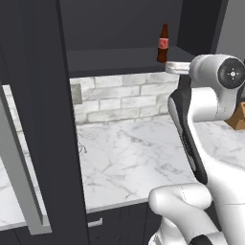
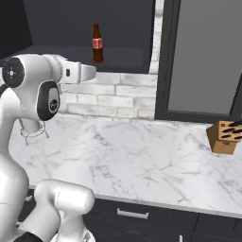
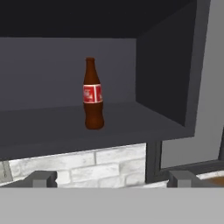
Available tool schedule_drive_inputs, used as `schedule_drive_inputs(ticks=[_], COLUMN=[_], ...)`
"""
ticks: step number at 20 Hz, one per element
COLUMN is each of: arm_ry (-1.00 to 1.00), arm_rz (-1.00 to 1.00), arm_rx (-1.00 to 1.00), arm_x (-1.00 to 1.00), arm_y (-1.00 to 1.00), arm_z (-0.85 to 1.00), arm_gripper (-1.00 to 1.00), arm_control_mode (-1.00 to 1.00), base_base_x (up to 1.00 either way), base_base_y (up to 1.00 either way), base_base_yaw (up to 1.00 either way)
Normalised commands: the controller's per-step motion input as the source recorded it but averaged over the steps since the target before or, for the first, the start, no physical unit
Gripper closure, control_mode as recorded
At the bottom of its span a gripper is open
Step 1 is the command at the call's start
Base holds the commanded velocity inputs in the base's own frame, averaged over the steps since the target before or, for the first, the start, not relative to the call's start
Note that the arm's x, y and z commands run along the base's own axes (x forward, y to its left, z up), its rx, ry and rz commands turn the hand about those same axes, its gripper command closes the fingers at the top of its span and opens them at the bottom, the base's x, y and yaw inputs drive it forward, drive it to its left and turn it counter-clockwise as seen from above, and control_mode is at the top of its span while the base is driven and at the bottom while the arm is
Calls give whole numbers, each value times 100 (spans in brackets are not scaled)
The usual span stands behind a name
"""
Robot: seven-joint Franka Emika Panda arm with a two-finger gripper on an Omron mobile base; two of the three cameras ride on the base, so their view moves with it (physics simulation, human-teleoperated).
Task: Sort all alcoholic drinks to one cabinet, and non-alcoholic drinks to the other.
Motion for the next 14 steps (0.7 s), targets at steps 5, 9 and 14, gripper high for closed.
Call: schedule_drive_inputs(ticks=[5,9,14], arm_ry=[0,0,0], arm_rz=[3,4,5], arm_rx=[4,2,0], arm_x=[-60,-55,-50], arm_y=[0,0,0], arm_z=[11,3,1], arm_gripper=[-100,-100,-100], arm_control_mode=[-100,-100,-100], base_base_x=[0,0,0], base_base_y=[0,0,0], base_base_yaw=[0,0,0])
